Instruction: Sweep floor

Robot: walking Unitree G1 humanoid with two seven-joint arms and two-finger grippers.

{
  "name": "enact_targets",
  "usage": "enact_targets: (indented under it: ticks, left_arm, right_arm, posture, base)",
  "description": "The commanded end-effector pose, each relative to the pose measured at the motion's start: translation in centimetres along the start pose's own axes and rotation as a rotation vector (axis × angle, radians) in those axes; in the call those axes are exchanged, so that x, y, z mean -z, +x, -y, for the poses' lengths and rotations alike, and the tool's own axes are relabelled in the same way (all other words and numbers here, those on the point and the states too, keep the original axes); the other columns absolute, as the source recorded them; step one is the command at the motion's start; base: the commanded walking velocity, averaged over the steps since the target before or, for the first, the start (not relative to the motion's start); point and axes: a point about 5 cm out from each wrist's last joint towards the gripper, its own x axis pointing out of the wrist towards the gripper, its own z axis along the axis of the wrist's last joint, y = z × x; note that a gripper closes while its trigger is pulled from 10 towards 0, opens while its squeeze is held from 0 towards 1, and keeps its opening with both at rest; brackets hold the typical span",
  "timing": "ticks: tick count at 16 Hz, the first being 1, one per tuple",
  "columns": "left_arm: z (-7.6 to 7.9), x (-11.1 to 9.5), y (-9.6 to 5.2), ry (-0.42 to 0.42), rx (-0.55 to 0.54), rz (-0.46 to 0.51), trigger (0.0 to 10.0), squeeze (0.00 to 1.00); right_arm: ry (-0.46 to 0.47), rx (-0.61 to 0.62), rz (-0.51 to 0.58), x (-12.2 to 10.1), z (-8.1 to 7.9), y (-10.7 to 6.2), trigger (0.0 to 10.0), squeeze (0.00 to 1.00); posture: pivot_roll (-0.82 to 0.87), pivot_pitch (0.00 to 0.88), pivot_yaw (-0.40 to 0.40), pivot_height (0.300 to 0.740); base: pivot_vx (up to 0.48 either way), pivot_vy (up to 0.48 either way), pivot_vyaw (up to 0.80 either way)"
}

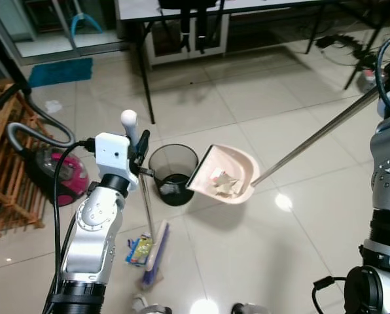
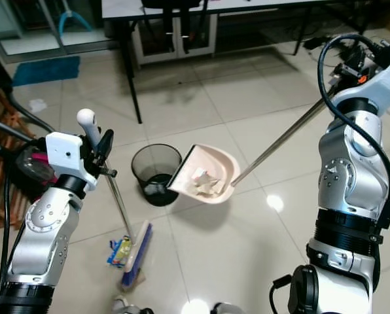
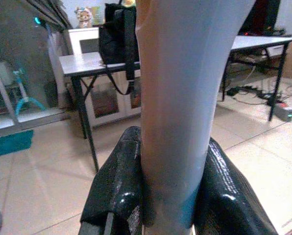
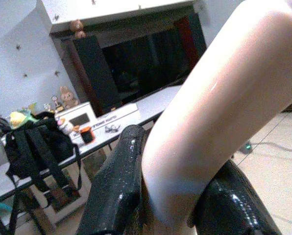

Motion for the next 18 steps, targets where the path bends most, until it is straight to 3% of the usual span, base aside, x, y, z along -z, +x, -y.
enact_targets:
  ticks: [1, 14, 18]
  left_arm:
    - [-0.11, -0.19, -0.06, 0.012, -0.007, 0.018, 10.0, 0.00]
    - [0.04, -0.09, -0.07, 0.009, -0.002, 0.020, 10.0, 0.00]
    - [-0.07, 0.16, -0.34, 0.006, -0.008, 0.014, 10.0, 0.00]
  right_arm:
    - [0.028, -0.009, 0.059, -1.48, -0.50, 0.32, 10.0, 0.00]
    - [0.029, -0.018, 0.058, -1.24, -1.01, 0.62, 10.0, 0.00]
    - [0.025, -0.010, 0.063, -1.22, -0.88, 0.64, 10.0, 0.00]
  posture:
    - [-0.04, 0.022, 0.030, 0.740]
    - [-0.04, 0.009, 0.028, 0.740]
    - [-0.04, 0.018, 0.027, 0.740]
  base:
    - [0.424, 0.000, 0.00]
    - [0.427, 0.000, 0.00]
    - [0.000, 0.000, 0.00]
